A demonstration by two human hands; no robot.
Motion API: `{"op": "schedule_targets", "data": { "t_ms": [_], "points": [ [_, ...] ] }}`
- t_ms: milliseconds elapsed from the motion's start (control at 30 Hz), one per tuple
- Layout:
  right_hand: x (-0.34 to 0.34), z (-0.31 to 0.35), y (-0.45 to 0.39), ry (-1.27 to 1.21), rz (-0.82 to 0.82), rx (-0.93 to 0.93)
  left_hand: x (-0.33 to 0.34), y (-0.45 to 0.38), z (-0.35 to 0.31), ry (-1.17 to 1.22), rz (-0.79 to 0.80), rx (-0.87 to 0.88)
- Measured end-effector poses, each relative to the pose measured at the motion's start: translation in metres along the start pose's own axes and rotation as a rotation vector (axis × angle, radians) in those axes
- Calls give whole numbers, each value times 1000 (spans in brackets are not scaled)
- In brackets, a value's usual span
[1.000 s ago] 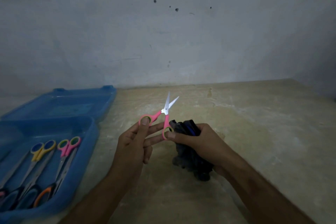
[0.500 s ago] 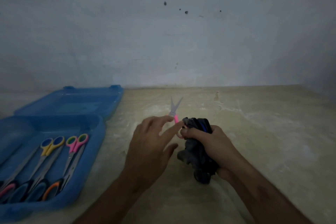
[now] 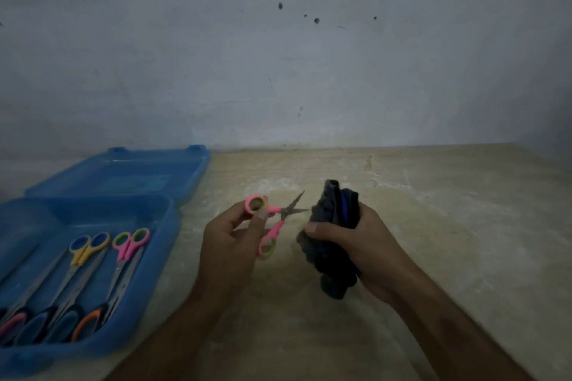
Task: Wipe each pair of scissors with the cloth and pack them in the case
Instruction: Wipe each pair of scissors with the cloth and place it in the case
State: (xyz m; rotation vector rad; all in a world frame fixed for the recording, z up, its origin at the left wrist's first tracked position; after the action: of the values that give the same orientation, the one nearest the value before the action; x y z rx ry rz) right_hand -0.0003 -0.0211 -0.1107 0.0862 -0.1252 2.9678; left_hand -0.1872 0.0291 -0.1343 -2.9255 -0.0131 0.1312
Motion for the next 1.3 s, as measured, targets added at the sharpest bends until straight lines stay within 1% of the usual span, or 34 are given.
{"op": "schedule_targets", "data": {
  "t_ms": [67, 133, 200, 300, 500, 567, 600, 667, 800, 933, 1000, 1067, 1167, 1233, 1300],
  "points": [
    [-2, -4, -4, -28, -67, -7, -2, -3, 1, 108, -10, -136],
    [-2, -8, -6, -83, -102, -6, -1, -4, 0, 198, -20, -206],
    [-3, -10, -6, -110, -111, -2, 0, -4, -1, 239, -9, -244],
    [-3, -10, -5, -157, -88, -20, -1, -3, -2, 267, 7, -260],
    [-4, -12, -5, -137, -77, -132, -1, -1, -6, 289, 33, -263],
    [-2, -10, -2, -129, -27, -185, 0, 2, -7, 273, 41, -251],
    [1, -10, -1, -95, -2, -218, 2, 5, -7, 264, 49, -241],
    [7, -10, 1, 6, -19, -290, 5, 11, -9, 236, 70, -215],
    [15, -15, 4, 260, -118, -382, 8, 17, -15, 222, 73, -169],
    [0, -14, -1, 491, -234, -472, 3, 12, -18, 249, 6, -163],
    [-4, -10, -1, 491, -218, -520, 3, 10, -17, 257, -22, -168],
    [3, -7, 1, 476, -146, -539, 4, 11, -18, 250, -20, -166],
    [18, -11, 3, 678, -110, -599, 8, 18, -18, 210, 33, -119],
    [15, -15, -1, 676, -155, -574, 8, 19, -19, 206, 48, -100],
    [-1, -16, -8, 661, -282, -544, 6, 17, -20, 219, 38, -101]
  ]
}}
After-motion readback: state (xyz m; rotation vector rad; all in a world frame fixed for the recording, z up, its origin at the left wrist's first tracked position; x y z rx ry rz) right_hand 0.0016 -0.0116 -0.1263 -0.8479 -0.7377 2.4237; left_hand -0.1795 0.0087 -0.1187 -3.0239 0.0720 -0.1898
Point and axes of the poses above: each hand's wrist, its own y-axis away from the middle knuckle, its own x-axis out of the palm, z = x × y, the point moved 1 cm from there along -y, towards the middle knuckle, and after that the axes turned 6 degrees about -x, right-handed, at the moved point
